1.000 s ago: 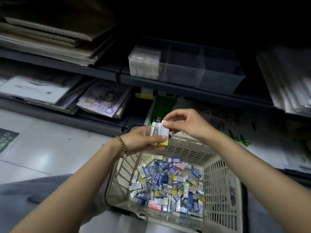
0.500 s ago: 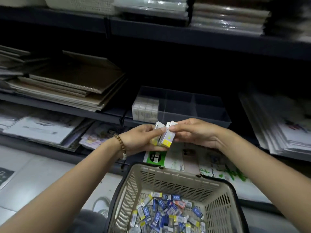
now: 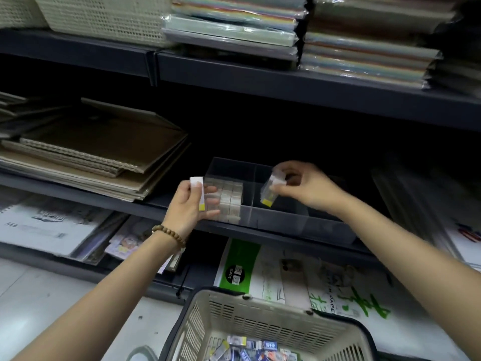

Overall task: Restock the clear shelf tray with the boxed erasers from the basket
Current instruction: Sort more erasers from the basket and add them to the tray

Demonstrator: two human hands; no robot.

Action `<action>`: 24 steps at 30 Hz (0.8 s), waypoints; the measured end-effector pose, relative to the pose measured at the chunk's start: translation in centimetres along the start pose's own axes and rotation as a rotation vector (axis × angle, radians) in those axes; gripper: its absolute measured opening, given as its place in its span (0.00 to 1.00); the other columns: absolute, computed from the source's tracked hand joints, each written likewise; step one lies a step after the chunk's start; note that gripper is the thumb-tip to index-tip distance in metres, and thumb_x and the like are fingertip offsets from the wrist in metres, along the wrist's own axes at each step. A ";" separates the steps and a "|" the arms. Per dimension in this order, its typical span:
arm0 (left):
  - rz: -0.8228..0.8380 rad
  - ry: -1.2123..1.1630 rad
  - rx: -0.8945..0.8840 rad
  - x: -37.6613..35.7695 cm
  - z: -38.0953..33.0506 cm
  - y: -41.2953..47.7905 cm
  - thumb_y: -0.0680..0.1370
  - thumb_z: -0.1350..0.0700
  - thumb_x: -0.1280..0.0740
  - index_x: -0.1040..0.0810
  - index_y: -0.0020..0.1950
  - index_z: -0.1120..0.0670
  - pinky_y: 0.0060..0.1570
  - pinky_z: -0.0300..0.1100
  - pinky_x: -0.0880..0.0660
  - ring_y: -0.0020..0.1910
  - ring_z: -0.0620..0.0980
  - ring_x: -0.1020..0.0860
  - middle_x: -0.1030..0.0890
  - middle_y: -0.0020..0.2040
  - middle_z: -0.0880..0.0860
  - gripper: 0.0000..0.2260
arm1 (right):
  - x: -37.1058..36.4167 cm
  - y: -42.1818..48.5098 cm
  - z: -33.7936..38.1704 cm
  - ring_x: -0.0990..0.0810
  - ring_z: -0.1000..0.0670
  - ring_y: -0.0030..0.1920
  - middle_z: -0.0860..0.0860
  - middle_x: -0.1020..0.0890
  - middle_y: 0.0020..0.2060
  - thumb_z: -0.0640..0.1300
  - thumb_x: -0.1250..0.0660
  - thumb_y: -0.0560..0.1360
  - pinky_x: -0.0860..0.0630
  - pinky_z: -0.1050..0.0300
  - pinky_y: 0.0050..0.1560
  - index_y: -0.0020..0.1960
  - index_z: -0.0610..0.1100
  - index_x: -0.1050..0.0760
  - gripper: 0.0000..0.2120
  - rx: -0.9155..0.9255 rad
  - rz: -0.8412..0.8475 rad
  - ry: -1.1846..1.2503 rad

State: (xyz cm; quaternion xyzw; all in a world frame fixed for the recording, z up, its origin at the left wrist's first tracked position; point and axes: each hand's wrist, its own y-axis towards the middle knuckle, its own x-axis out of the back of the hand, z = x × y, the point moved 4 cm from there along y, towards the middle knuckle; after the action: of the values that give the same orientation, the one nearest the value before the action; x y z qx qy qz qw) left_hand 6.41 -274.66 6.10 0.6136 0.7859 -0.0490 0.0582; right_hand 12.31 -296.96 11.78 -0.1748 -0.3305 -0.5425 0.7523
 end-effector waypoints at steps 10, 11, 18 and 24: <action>-0.019 0.066 -0.060 0.8 0.8 1.2 0.83 0.56 0.47 0.32 0.48 0.53 0.27 0.34 0.24 0.27 0.40 0.24 0.22 0.47 0.53 0.06 | -3.9 1.4 -1.8 0.23 0.51 0.58 0.51 0.24 0.60 0.51 0.27 0.70 0.26 0.56 0.61 0.65 0.45 0.29 0.27 -0.061 0.216 -0.100; -0.006 0.062 -0.062 0.7 0.7 1.1 0.82 0.56 0.47 0.32 0.48 0.54 0.27 0.34 0.24 0.27 0.40 0.24 0.22 0.46 0.53 0.06 | -3.9 1.4 -2.0 0.24 0.51 0.58 0.50 0.24 0.60 0.51 0.27 0.70 0.27 0.57 0.61 0.65 0.45 0.29 0.27 -0.069 0.232 -0.091; 0.070 0.038 -0.069 -0.1 -0.6 0.6 0.82 0.56 0.45 0.30 0.49 0.55 0.29 0.36 0.22 0.28 0.41 0.23 0.23 0.46 0.52 0.06 | -3.8 1.3 -2.7 0.27 0.57 0.59 0.56 0.26 0.58 0.57 0.29 0.69 0.33 0.65 0.58 0.67 0.49 0.30 0.29 -0.140 0.304 -0.025; 0.103 0.029 -0.064 -0.3 -0.6 0.3 0.81 0.57 0.45 0.29 0.49 0.55 0.31 0.37 0.21 0.30 0.42 0.22 0.23 0.46 0.53 0.06 | -3.6 1.2 -3.7 0.23 0.54 0.58 0.51 0.21 0.58 0.51 0.28 0.70 0.30 0.61 0.63 0.64 0.47 0.27 0.25 -0.256 0.305 0.088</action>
State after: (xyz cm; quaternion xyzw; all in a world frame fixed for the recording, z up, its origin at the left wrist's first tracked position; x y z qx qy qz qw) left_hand 6.71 -274.83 6.77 0.6516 0.7554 -0.0120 0.0689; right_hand 13.86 -296.31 6.75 -0.2934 -0.1952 -0.4669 0.8110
